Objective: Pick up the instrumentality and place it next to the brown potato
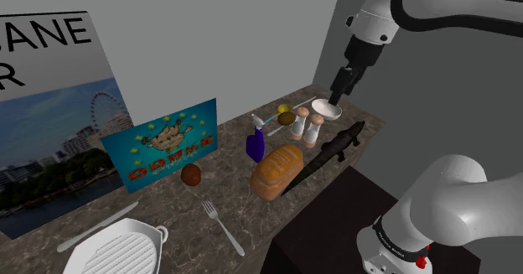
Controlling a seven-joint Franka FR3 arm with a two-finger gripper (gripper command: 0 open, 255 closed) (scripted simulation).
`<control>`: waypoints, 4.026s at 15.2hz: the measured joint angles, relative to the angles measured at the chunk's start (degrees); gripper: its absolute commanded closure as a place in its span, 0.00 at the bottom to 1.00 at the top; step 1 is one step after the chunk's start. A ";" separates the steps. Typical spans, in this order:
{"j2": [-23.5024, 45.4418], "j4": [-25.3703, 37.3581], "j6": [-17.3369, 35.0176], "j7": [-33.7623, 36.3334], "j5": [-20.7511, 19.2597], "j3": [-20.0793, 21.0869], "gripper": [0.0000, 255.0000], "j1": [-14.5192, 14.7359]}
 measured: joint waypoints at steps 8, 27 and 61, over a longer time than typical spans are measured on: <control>6.68 -4.14 10.87 -4.21 -3.80 -2.94 0.00 -1.71; 42.70 3.90 41.30 -16.05 -10.04 -12.02 0.00 -6.51; 67.57 17.96 53.74 -22.76 -6.45 -12.81 1.00 -10.66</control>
